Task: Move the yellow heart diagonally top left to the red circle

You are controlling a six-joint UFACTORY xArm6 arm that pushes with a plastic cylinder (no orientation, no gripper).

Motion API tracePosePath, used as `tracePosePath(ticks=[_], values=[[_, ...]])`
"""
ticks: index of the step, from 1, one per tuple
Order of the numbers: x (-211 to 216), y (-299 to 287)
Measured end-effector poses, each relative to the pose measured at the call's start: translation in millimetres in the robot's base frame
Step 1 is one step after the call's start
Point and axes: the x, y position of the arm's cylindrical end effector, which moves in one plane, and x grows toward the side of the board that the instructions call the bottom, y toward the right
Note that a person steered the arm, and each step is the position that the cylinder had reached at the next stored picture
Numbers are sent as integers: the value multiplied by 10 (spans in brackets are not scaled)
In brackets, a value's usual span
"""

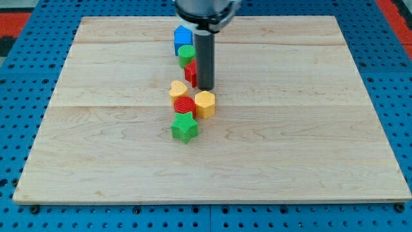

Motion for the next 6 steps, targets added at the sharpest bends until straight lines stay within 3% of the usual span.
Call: tracePosePath(ticks=[1, 2, 4, 5, 6], values=[[-61, 235], [-74, -357], [-7, -839], [144, -1385], [604, -1492]])
